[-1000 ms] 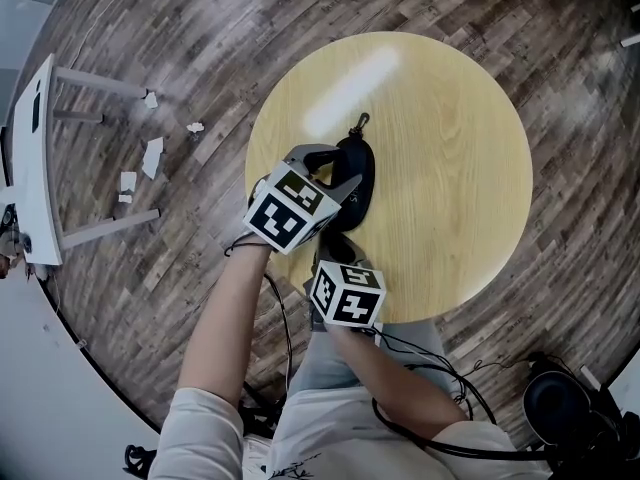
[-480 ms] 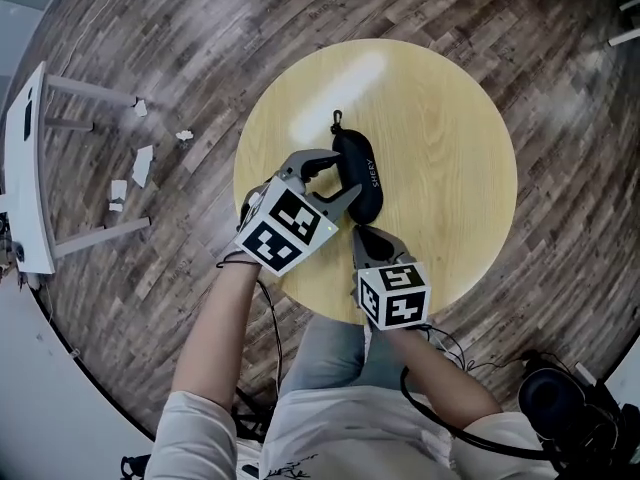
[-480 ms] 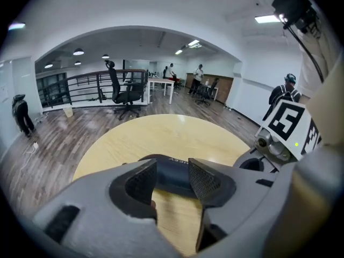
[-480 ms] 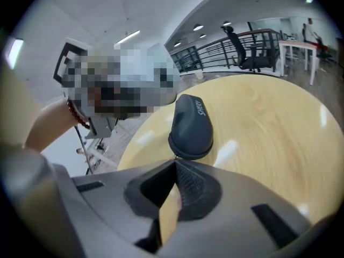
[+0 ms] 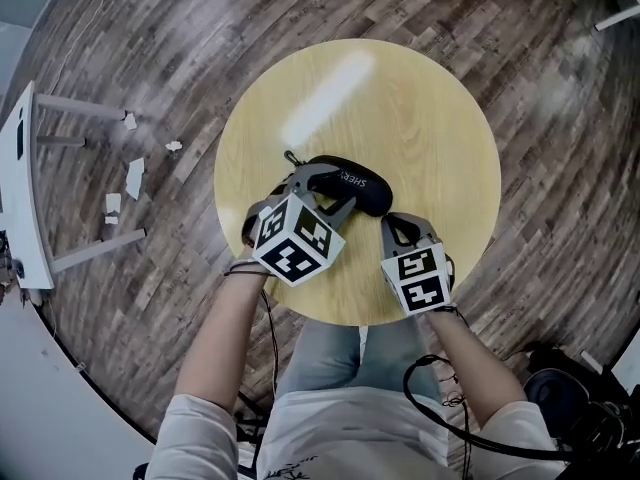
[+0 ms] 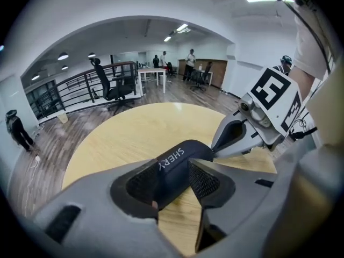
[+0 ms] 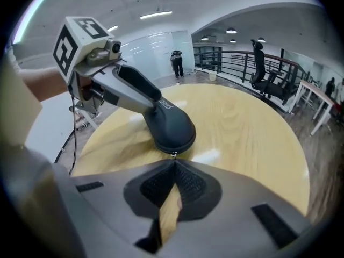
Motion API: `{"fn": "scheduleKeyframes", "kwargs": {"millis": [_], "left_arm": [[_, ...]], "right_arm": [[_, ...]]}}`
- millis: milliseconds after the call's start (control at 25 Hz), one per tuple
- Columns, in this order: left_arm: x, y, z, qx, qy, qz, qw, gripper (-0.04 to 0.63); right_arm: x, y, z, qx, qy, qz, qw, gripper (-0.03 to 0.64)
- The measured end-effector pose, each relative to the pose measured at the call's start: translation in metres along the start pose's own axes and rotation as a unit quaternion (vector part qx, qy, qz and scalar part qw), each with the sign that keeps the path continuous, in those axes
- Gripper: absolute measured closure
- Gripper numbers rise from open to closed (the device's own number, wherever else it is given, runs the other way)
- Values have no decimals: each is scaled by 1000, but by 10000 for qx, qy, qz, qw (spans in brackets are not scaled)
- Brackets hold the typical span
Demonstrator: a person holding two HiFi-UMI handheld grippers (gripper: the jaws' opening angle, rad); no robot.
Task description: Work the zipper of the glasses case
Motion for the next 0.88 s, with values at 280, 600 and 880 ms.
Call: {"fn": "scheduleKeyframes", "kwargs": {"millis": [280, 600, 880], "left_arm": [[5, 2, 3, -201, -165, 119, 9996, 422], [4, 1, 4, -208, -105, 80, 9997, 422], [4, 4, 0, -210, -138, 54, 9997, 423]], "right_arm": [[-16, 2, 6, -31, 154, 33, 9999, 618], [-27, -1, 14, 133, 176, 362, 9991, 618], [-27, 1, 12, 98, 157, 365, 9992, 618]]}}
Point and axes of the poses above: the fingertips, and each gripper's own axes: z forward along the fingers, x to its right, y out of its underside, the point moved 8 cm from there along -z, backward along the fingers, and after that the axes turned 5 degrees about -y, right-handed, at the moved point
